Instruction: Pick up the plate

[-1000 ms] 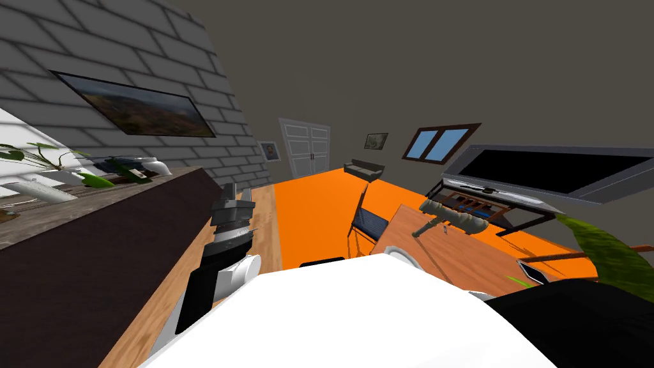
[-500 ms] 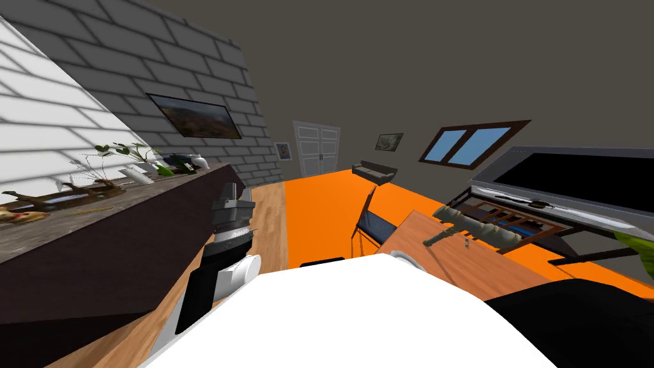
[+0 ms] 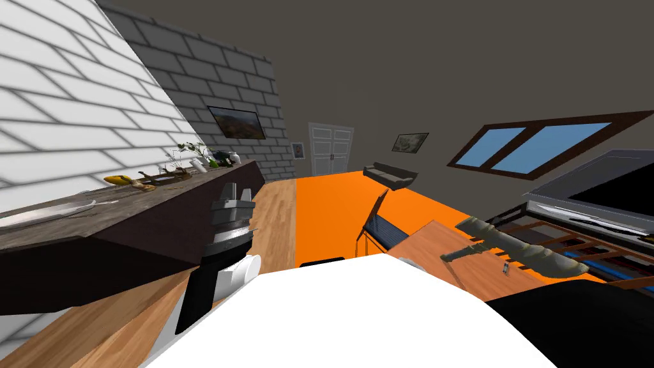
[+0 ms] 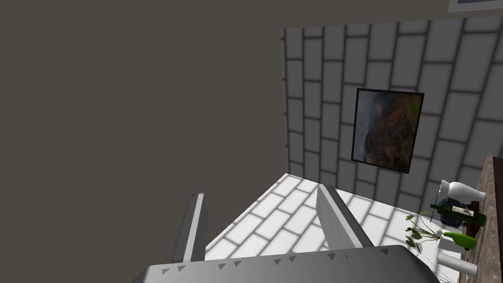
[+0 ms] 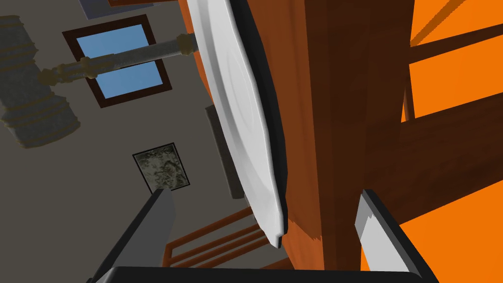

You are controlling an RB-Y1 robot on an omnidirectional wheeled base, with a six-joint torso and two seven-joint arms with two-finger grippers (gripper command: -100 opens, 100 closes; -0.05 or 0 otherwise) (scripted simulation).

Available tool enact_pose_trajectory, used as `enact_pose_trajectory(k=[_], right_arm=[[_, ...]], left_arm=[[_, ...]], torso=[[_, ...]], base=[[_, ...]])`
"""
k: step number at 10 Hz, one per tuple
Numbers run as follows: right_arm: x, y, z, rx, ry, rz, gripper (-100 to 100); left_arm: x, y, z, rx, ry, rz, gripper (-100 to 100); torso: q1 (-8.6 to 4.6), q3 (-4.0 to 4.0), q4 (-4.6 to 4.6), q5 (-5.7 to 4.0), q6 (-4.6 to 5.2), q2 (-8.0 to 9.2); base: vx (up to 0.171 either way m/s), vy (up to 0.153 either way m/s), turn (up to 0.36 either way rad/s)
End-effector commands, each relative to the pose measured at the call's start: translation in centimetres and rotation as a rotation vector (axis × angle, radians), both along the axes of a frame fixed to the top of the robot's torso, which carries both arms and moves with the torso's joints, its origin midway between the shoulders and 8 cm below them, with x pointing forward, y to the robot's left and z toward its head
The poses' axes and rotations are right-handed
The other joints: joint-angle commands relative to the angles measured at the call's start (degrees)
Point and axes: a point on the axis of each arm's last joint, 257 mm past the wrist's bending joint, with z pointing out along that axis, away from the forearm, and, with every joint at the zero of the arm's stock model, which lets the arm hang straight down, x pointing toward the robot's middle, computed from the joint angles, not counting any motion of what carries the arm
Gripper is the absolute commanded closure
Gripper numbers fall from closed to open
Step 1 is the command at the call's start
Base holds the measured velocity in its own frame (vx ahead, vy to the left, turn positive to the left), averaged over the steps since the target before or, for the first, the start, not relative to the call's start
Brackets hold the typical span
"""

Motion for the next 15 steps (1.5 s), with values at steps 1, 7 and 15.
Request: enact_pose_trajectory(k=[1,7,15], right_arm=[[-0.9,0.2,-0.2,0.008,0.004,-0.053,-100],[-2.2,-0.1,-0.2,0.007,0.006,-0.123,100],[-0.3,-0.1,0.1,-0.002,-0.001,-0.018,100]], left_arm=[[0.0,0.0,0.0,0.000,0.000,0.000,0],[0.0,0.0,0.0,0.000,0.000,0.000,0],[0.0,0.0,0.0,0.000,0.000,0.000,0]], torso=[[0.00,0.00,0.00,0.00,0.00,0.00],[-0.03,-0.15,-0.06,-0.01,0.03,-0.26],[-0.14,-0.38,-0.11,0.05,0.13,-0.70]], base=[[-0.105,-0.001,0.380],[-0.050,0.003,0.139],[0.048,-0.002,-0.159]])
